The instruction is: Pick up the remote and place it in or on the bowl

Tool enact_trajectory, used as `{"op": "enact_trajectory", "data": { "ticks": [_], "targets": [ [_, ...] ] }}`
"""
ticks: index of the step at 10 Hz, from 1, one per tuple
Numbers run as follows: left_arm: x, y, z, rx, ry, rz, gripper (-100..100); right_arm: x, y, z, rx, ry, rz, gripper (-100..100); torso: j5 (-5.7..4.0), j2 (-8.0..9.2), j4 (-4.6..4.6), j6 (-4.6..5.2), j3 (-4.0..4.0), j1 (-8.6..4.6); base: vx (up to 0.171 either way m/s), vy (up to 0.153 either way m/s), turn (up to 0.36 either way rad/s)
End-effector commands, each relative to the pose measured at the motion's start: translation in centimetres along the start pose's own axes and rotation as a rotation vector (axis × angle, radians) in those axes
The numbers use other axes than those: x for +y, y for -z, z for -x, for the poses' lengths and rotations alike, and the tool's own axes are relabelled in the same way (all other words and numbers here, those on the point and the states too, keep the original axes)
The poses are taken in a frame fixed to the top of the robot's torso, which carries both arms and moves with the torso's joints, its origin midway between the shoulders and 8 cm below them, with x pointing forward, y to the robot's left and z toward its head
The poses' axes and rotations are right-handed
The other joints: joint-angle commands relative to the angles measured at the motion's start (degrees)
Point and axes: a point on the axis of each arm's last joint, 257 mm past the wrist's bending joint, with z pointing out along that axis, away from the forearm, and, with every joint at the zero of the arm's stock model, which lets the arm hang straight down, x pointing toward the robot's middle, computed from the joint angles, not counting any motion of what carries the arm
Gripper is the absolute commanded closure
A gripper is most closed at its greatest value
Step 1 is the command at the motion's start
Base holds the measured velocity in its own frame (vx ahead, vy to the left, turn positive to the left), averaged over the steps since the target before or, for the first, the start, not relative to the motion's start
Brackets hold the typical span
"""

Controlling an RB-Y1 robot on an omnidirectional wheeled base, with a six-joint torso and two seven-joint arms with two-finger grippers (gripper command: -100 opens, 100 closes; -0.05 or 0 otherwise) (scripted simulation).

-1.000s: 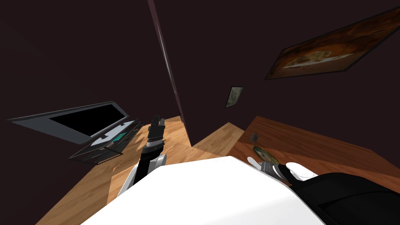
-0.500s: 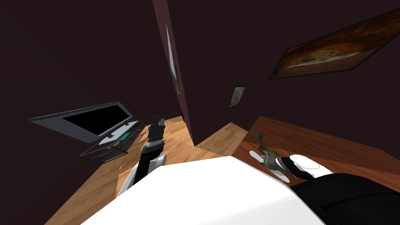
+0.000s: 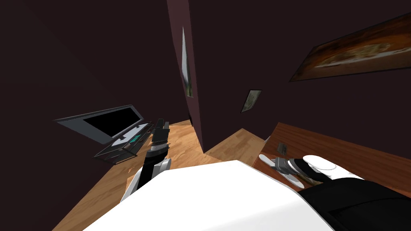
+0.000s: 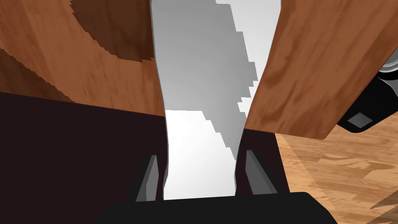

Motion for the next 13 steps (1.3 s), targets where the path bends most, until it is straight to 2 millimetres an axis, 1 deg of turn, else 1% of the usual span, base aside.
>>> {"op": "enact_trajectory", "data": {
  "ticks": [1, 2, 4, 6, 7, 8, 9, 10, 11, 12, 13],
  "targets": [
    [0.0, 0.0, 0.0, 0.0, 0.0, 0.0, 0, 0.5, 0.3, -0.1, 0.007, -0.003, 0.019, 100, 0.0, 0.0, 0.0, 0.0, 0.0, 0.0, 0.126, 0.093, 0.05],
    [0.0, 0.0, 0.0, 0.0, 0.0, 0.0, 0, 0.7, 1.1, -0.3, 0.023, -0.005, 0.044, 100, -0.03, 0.18, 0.0, 0.08, 0.08, -0.15, 0.109, 0.087, 0.082],
    [0.0, 0.0, 0.0, 0.0, 0.0, 0.0, 0, 0.2, 2.4, -0.4, 0.043, 0.009, 0.06, 100, -0.04, 0.31, 0.01, 0.11, 0.14, -0.2, 0.083, 0.1, 0.041],
    [0.0, 0.0, 0.0, 0.0, 0.0, 0.0, 0, -0.7, 4.1, -0.6, 0.074, 0.034, 0.063, 100, -0.03, 0.66, 0.05, 0.24, 0.33, -0.18, -0.018, 0.088, -0.076],
    [0.0, 0.0, 0.0, 0.0, 0.0, 0.0, 0, -0.7, 4.5, -1.3, 0.094, 0.038, 0.068, 100, -0.02, 0.98, 0.11, 0.38, 0.51, -0.27, -0.11, 0.045, -0.174],
    [0.0, 0.0, 0.0, 0.0, 0.0, 0.0, 0, -0.3, 4.7, -2.5, 0.119, 0.037, 0.077, 100, -0.06, 1.28, 0.16, 0.49, 0.68, -0.41, -0.144, 0.002, -0.162],
    [0.0, 0.0, 0.0, 0.0, 0.0, 0.0, 0, -0.3, 4.7, -2.5, 0.119, 0.037, 0.077, 100, -0.13, 1.5, 0.19, 0.57, 0.8, -0.61, -0.096, -0.021, -0.085],
    [0.0, 0.0, 0.0, 0.0, 0.0, 0.0, 0, 0.5, 4.7, -4.0, 0.146, 0.03, 0.091, 100, -0.13, 1.42, 0.22, 0.51, 0.78, -0.68, -0.061, -0.073, -0.127],
    [0.0, 0.0, 0.0, 0.0, 0.0, 0.0, 0, 1.0, 4.7, -4.8, 0.16, 0.025, 0.097, 100, -0.15, 1.33, 0.19, 0.59, 0.72, -0.87, -0.06, -0.092, -0.166],
    [0.0, 0.0, 0.0, 0.0, 0.0, 0.0, 0, 1.9, 4.7, -6.5, 0.187, 0.012, 0.111, 100, -0.17, 1.3, 0.19, 0.62, 0.71, -0.99, -0.09, -0.103, -0.151],
    [0.0, 0.0, 0.0, 0.0, 0.0, 0.0, 0, 2.4, 4.7, -7.3, 0.199, 0.005, 0.117, 100, -0.18, 1.41, 0.2, 0.72, 0.76, -1.04, -0.087, -0.095, -0.179]
  ]
}}
